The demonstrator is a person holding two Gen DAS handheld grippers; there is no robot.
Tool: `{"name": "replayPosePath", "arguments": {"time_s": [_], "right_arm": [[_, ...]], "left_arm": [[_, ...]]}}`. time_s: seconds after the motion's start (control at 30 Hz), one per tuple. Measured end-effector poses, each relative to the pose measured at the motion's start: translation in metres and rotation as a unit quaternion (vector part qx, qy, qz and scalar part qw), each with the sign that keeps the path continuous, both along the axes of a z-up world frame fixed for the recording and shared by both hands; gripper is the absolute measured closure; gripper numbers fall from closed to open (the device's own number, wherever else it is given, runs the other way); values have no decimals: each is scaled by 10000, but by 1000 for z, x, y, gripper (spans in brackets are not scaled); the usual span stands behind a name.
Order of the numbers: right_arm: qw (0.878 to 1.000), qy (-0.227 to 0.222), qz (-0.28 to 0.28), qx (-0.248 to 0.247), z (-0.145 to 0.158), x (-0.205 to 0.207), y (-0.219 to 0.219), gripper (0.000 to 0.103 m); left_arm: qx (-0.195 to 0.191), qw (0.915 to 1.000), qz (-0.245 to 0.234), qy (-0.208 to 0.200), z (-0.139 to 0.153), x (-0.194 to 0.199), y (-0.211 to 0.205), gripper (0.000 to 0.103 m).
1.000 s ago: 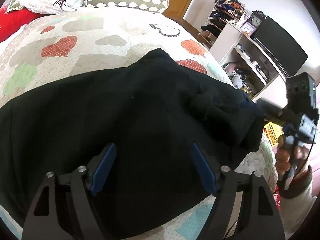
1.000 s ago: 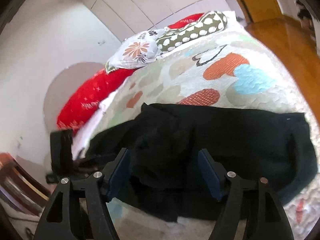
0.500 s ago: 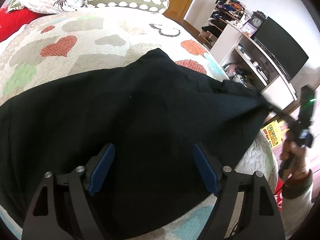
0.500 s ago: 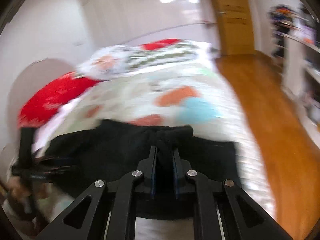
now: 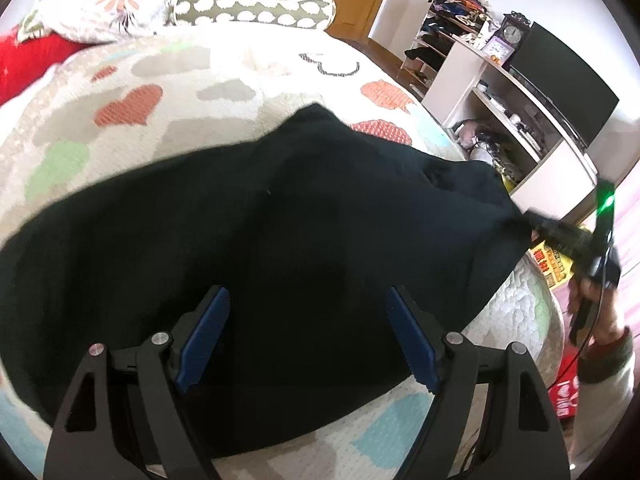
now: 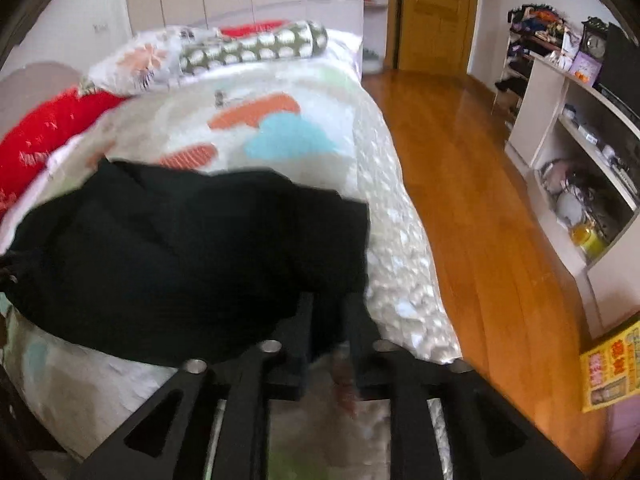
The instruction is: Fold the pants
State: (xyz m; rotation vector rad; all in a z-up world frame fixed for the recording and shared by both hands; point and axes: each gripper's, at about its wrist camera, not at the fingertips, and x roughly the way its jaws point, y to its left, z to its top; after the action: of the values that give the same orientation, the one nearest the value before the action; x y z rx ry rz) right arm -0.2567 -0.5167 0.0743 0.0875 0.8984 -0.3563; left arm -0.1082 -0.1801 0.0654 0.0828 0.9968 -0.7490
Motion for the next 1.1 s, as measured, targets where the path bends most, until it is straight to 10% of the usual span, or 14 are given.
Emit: {"name": "replayPosePath", "arguments": {"time_s": [0.17,0.47,0.67,0.73,1.1], "right_arm": [[9927,-928,713,292,46,9,13,51],[9483,-548,3026,779,22,141,124,54],[9420,13,3217,962,-17,204,146,59],[9360,29,3371,1014,-20,207,150,101],[9537,58,3008,34,-40,240,172,102]], "left_arm": [[24,9994,175,-296,18,5,16,23],[174,9951,889,-409,29,22,67,22],[186,9891,1379,-473,35,31,112,22],[184,9876,1490,-458,33,35,122,22],[125,9847,1736,-46,8,47,133,22]]}}
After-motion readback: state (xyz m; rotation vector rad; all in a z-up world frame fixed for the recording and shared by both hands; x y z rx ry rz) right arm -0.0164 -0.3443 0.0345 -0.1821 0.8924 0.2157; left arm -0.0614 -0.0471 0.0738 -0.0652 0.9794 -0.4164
